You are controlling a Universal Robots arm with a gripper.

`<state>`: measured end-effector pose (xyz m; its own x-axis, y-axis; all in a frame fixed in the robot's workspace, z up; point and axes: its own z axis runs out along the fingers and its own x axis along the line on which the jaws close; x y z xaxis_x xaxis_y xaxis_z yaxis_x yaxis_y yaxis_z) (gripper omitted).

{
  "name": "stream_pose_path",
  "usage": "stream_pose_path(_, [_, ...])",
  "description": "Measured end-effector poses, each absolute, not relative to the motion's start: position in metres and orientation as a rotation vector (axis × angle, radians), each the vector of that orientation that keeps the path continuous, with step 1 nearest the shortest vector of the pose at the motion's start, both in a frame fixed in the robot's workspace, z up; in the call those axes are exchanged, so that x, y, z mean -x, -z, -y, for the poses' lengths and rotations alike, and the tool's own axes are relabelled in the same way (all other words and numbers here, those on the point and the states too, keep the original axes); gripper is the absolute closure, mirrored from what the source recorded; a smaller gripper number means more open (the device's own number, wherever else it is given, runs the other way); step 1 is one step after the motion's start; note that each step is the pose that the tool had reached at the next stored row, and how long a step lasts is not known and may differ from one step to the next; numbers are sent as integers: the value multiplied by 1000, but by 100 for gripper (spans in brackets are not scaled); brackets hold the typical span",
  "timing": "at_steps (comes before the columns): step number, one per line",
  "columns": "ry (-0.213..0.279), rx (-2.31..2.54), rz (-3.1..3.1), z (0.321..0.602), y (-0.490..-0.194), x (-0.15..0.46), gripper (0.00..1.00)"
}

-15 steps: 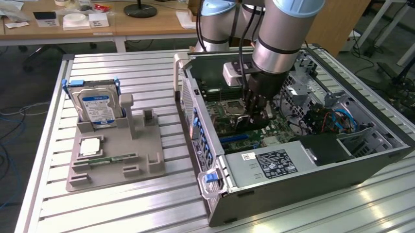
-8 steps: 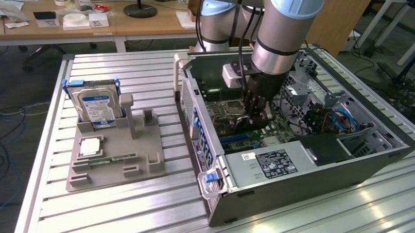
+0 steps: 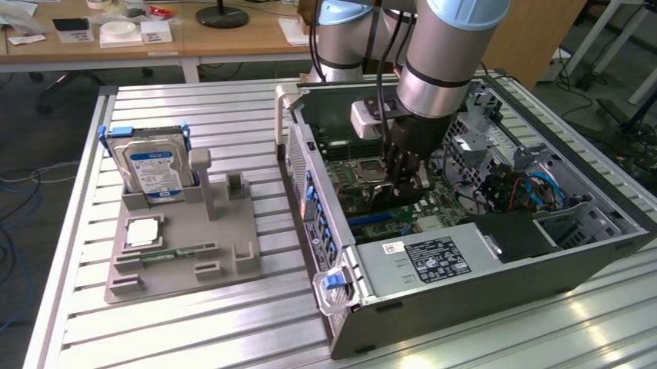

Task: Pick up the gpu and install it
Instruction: 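Insert the gpu into the slot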

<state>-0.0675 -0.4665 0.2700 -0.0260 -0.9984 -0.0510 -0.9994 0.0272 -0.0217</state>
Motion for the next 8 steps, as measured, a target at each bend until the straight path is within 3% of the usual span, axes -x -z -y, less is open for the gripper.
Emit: stream_pose_path(8, [-31,2155,-2214,467,-270,69,73])
